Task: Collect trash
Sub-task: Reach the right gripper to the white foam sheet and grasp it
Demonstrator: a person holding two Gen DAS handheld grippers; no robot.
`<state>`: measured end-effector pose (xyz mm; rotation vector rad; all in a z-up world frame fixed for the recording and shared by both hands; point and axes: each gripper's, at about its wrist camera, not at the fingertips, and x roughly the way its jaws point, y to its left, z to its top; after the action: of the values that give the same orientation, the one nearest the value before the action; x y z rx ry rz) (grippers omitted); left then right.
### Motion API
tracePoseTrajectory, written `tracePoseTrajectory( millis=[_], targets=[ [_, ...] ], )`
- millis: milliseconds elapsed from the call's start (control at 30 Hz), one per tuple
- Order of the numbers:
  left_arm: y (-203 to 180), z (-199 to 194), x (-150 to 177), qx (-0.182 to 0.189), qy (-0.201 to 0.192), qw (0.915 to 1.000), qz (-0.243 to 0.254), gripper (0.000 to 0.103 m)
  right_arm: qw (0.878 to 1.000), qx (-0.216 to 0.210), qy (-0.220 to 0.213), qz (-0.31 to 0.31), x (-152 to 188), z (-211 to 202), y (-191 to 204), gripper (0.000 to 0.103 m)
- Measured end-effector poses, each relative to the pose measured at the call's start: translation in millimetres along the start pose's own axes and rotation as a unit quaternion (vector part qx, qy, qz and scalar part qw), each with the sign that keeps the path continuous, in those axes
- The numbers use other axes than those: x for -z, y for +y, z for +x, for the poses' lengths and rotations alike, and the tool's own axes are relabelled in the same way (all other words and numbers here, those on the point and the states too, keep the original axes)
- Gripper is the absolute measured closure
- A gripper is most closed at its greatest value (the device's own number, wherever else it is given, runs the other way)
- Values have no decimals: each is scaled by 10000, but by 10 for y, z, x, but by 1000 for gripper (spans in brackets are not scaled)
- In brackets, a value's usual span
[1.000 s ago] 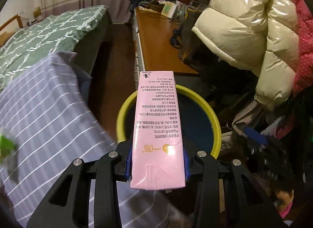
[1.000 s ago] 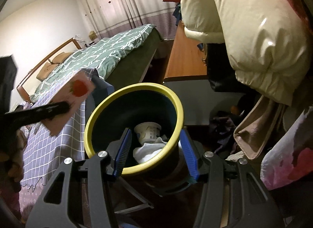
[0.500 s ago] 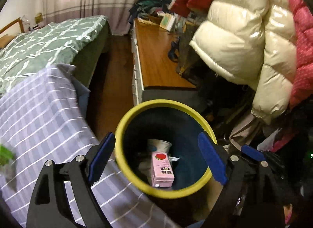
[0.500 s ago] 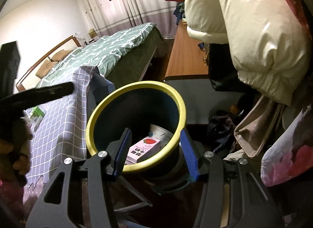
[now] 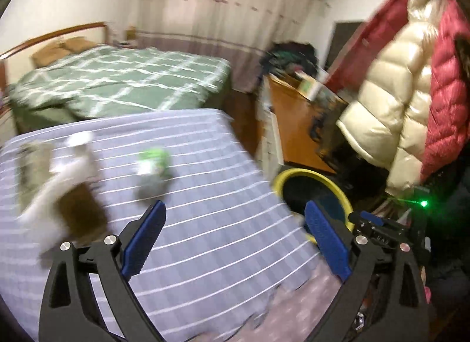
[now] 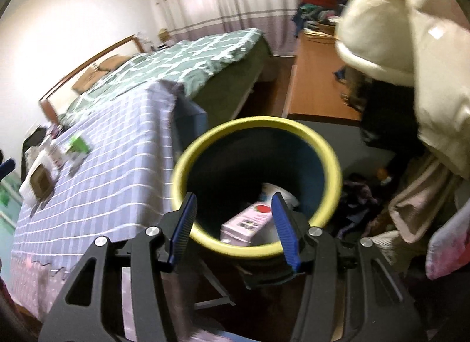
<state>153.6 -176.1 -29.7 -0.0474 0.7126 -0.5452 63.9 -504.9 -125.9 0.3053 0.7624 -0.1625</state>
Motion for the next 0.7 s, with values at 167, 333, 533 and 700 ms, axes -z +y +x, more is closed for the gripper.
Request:
tracePoseTrajectory(
  millis=[167,333,533,700],
  targets=[
    [571,-646,272,-717,-308,9965,-310,7,9973,-507,61,-534,-86,78,668,52],
    [1160,-1188,613,-1345,-530,9862,-808,7,9858,-1185,166,-1180,-144,180,1556,52],
    [1645,-1595,890,-1666,-738,9753,-1251,7,9619,-1861,334,-1974,-65,311,2733,52],
    [1911,-1892,1005,-1874,-954,9666,-1468,7,9435,-2316,419,-2333,143,349,3560,52]
  ],
)
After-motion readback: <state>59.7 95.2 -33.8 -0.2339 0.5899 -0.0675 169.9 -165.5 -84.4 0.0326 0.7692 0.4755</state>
